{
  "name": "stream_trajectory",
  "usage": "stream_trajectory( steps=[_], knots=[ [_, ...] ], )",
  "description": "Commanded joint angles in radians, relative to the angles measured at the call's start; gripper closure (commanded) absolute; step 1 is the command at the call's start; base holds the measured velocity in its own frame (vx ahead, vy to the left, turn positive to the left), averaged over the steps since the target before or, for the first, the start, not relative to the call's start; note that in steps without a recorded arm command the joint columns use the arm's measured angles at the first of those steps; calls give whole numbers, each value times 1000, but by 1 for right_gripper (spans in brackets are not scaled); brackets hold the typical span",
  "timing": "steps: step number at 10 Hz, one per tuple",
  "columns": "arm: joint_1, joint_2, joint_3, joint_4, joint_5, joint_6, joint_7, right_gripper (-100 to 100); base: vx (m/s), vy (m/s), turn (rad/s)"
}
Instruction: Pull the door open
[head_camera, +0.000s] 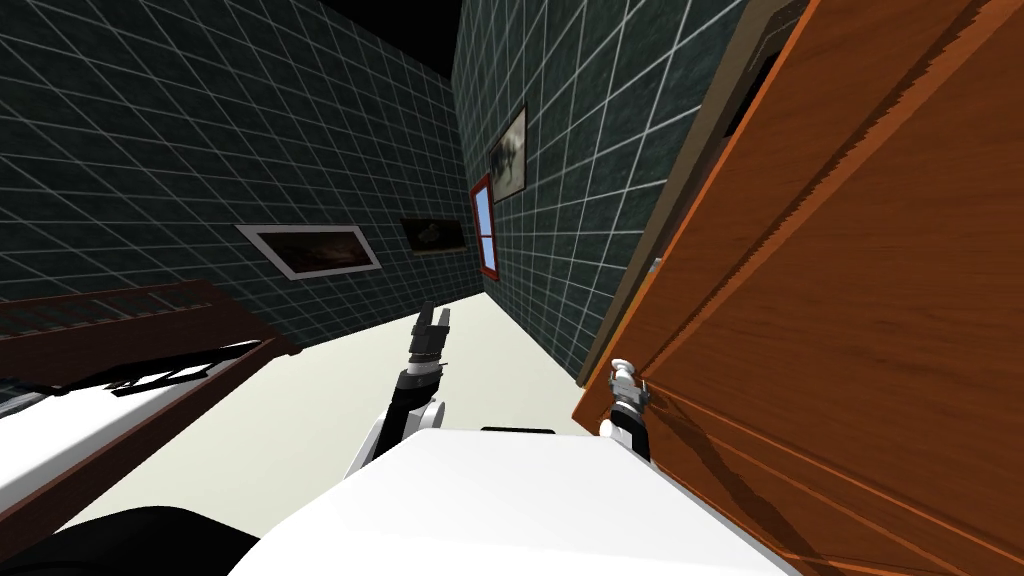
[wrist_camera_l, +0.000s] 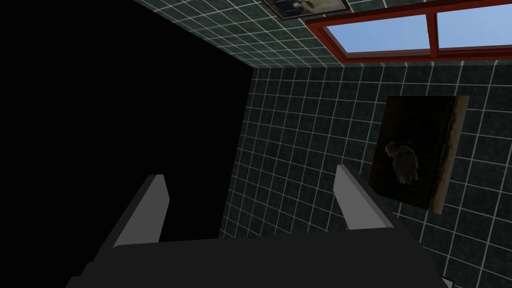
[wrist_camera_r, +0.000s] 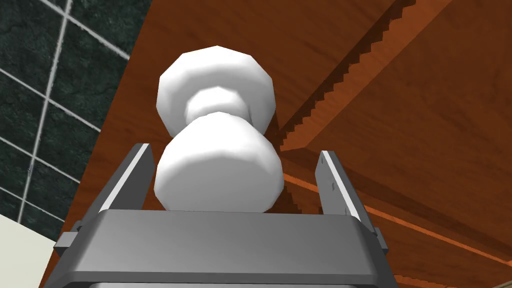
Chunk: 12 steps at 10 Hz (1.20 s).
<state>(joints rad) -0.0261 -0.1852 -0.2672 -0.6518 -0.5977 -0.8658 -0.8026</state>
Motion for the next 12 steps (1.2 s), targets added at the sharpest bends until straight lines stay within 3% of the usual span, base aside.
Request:
stream_trajectory(
  steps=[1,8,12],
  knots=[
    [-3,10,7,-18,-16,2,-50,-100,-61,12,60],
    [-14,44,27,-46,-64,1,-195,-100,-64,2,35],
    [-24,81,44,-72,-105,-1,-290,-100,-85,5,42]
  ],
)
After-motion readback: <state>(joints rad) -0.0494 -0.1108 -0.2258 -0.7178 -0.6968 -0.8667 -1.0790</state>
